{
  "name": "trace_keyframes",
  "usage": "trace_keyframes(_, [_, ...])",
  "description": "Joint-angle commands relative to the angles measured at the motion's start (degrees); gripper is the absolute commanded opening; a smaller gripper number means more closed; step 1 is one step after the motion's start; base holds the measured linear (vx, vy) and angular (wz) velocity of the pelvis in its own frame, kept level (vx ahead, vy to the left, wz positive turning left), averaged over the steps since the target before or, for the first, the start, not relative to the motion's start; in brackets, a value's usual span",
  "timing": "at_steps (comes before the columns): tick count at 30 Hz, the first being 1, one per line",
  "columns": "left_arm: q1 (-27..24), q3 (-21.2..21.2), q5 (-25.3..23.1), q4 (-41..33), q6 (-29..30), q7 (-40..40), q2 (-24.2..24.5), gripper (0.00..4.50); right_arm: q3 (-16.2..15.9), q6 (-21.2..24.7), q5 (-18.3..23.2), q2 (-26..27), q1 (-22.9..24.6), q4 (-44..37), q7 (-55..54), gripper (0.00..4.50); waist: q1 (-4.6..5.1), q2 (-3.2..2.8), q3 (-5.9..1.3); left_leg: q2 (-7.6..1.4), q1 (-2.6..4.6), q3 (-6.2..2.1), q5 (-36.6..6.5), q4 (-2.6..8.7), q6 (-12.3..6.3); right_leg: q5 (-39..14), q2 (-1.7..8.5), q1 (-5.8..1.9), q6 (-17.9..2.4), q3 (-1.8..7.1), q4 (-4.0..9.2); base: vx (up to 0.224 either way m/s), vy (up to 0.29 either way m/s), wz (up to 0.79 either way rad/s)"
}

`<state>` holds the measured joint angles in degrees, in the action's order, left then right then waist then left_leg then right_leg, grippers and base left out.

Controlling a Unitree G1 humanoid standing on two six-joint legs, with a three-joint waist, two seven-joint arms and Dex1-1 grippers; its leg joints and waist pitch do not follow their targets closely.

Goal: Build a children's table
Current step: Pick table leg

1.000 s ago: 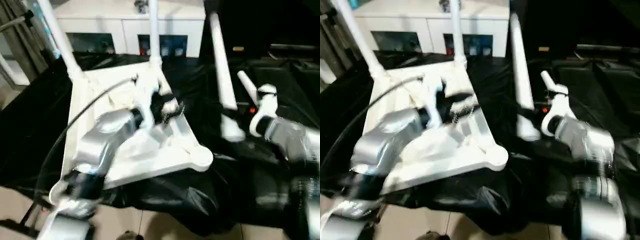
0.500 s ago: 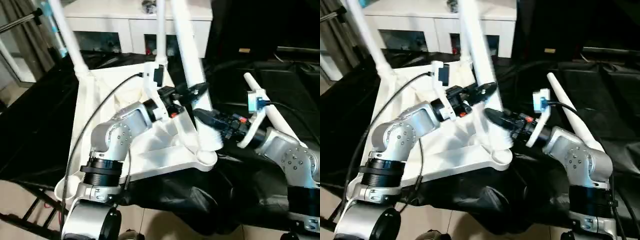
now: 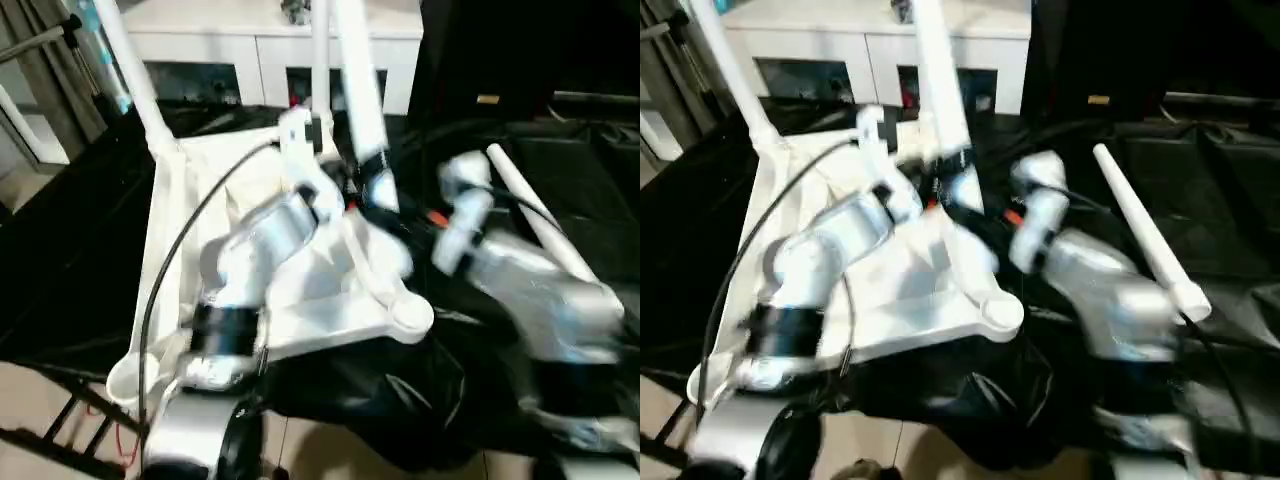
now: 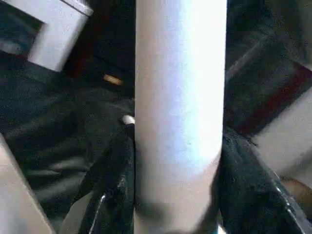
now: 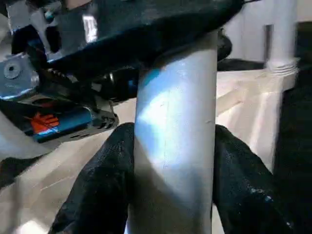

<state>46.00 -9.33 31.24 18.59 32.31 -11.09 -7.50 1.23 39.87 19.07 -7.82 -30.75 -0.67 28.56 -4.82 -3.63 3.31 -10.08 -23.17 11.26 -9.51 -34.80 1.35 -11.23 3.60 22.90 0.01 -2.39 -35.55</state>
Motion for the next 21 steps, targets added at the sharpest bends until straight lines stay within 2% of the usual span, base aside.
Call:
trace_keyframes(1, [1.40, -2.41, -6.33, 2.58, -3.66, 7.32, -0.01, 1.93, -4.95, -2.46, -2.11, 1.38, -1.12, -3.00, -1.25, 1.87, 0.14, 1.06, -4.58, -2.39, 1.46, -1.80, -7.37, 3.54, -0.69, -9.88, 4.01, -2.46, -8.80, 2.11, 4.76, 0.000, 0.000, 0.00])
trace_keyframes(3, [1.01, -1.15, -7.99, 2.39, -4.02, 7.72, 0.41, 1.93, -6.11, -3.03, -3.24, 2.29, -1.56, -3.45, -2.63, 1.87, 0.04, 0.95, -4.77, -2.52, 1.47, -1.81, -5.93, 3.53, -1.25, -7.13, 4.12, -2.64, -9.29, 2.08, 4.52, 0.000, 0.000, 0.00])
trace_keyframes(4, [0.93, 0.00, -8.75, 2.50, -4.28, 7.08, 0.57, 1.93, -6.61, -3.40, -3.91, 2.84, -1.84, -3.70, -3.26, 1.87, -0.15, 0.97, -4.91, -2.60, 1.58, -1.73, -4.29, 3.39, -2.20, -4.01, 4.06, -2.57, -10.01, 2.12, 4.24, 0.000, 0.000, 0.00])
trace_keyframes(8, [0.85, 1.22, -8.43, 2.87, -5.23, 6.29, 0.61, 1.93, -7.18, -3.78, -4.31, 2.69, -2.04, -3.79, -2.97, 1.87, -0.32, 0.94, -5.02, -2.64, 1.38, -1.69, -2.35, 3.21, -3.67, 0.77, 4.08, -2.81, -11.62, 2.01, 3.67, 0.000, 0.000, 0.00])
trace_keyframes(9, [0.79, 1.46, -8.34, 2.90, -5.43, 6.19, 0.67, 1.93, -7.20, -3.85, -4.36, 2.70, -2.04, -3.78, -3.01, 1.87, -0.32, 0.93, -5.02, -2.61, 1.35, -1.69, -2.42, 3.17, -3.82, 0.98, 4.14, -2.83, -11.79, 2.01, 3.64, 0.000, 0.000, 0.00])
trace_keyframes(10, [0.17, 2.39, -7.55, 2.16, -5.48, 4.80, 0.97, 1.93, -7.27, -4.03, -4.36, 2.62, -1.91, -3.92, -2.80, 1.87, -0.28, 1.38, -4.95, -2.58, 1.30, -1.60, -2.87, 3.18, -4.07, 0.70, 4.21, -2.94, -12.01, 2.03, 3.69, 0.000, 0.000, 0.00])
trace_keyframes(12, [-0.46, 2.95, -6.90, 1.20, -5.48, 2.67, 1.41, 1.93, -7.40, -4.10, -4.31, 2.32, -1.79, -4.20, -2.33, 1.87, -0.29, 1.18, -4.84, -2.59, 1.35, -1.57, -3.72, 3.22, -4.07, -1.11, 4.28, -2.87, -12.09, 2.03, 3.87, 0.000, 0.000, 0.00])
trace_keyframes(14, [-0.92, 3.36, -5.69, 0.34, -5.76, -2.24, 2.59, 1.93, -5.85, -2.62, -1.61, 1.29, -1.55, -4.63, 0.33, 2.43, -0.31, 1.41, -4.66, -2.51, 1.41, -1.53, -4.77, 3.31, -3.86, -4.12, 4.35, -2.97, -11.56, 2.08, 4.27, 0.000, 0.000, 0.00])
trace_keyframes(15, [-1.04, 3.49, -5.12, 0.02, -5.91, -4.47, 3.12, 1.93, -5.06, -1.90, -0.46, 0.70, -1.50, -4.73, 1.46, 2.57, -0.28, 1.27, -4.71, -2.58, 1.42, -1.50, -4.81, 3.27, -3.72, -4.52, 4.34, -2.91, -11.47, 2.11, 4.12, 0.000, 0.000, 0.00])
trace_keyframes(16, [-1.06, 4.06, -3.60, -0.53, -5.19, -9.46, 4.44, 1.93, -3.17, 0.20, 2.22, -1.37, -1.59, -4.49, 4.53, 2.60, -0.35, 1.29, -4.62, -2.56, 1.54, -1.57, -5.16, 3.35, -3.59, -5.39, 4.22, -3.05, -10.96, 2.10, 4.32, 0.000, 0.000, 0.00])
trace_keyframes(17, [-1.06, 4.06, -3.60, -0.53, -5.19, -9.46, 4.44, 1.93, -3.17, 0.20, 2.22, -1.37, -1.59, -4.49, 4.53, 2.60, -0.38, 1.18, -4.66, -2.60, 1.52, -1.55, -5.19, 3.31, -3.70, -5.27, 4.22, -2.92, -10.98, 2.14, 4.16, 0.000, 0.000, 0.00])
trace_keyframes(18, [-1.13, 4.45, -1.69, -1.06, -3.96, -13.43, 5.46, 1.93, -2.45, 1.84, 4.65, -4.14, -1.25, -4.63, 8.89, 2.70, -0.40, 0.89, -4.66, -2.67, 1.57, -1.62, -5.15, 3.34, -3.56, -5.13, 4.21, -2.86, -10.96, 2.13, 4.08, 0.000, 0.000, 0.00])
trace_keyframes(19, [-1.16, 4.70, -0.30, -1.39, -2.98, -15.93, 6.20, 1.93, -2.19, 2.81, 6.44, -6.19, -0.83, -4.85, 12.41, 2.98, -0.42, 0.94, -4.65, -2.60, 1.56, -1.54, -5.42, 3.28, -3.56, -4.64, 4.18, -2.97, -11.26, 2.12, 4.11, 0.000, 0.000, 0.00])
trace_keyframes(21, [-1.25, 5.35, 1.24, -2.01, -2.19, -19.91, 7.36, 1.93, -1.87, 4.45, 8.98, -9.09, -0.20, -5.16, 17.28, 3.02, -0.69, 0.94, -4.73, -2.63, 1.71, -1.52, -5.28, 3.14, -3.69, -3.28, 4.17, -3.07, -12.05, 2.13, 3.94, 0.000, 0.000, 0.00])
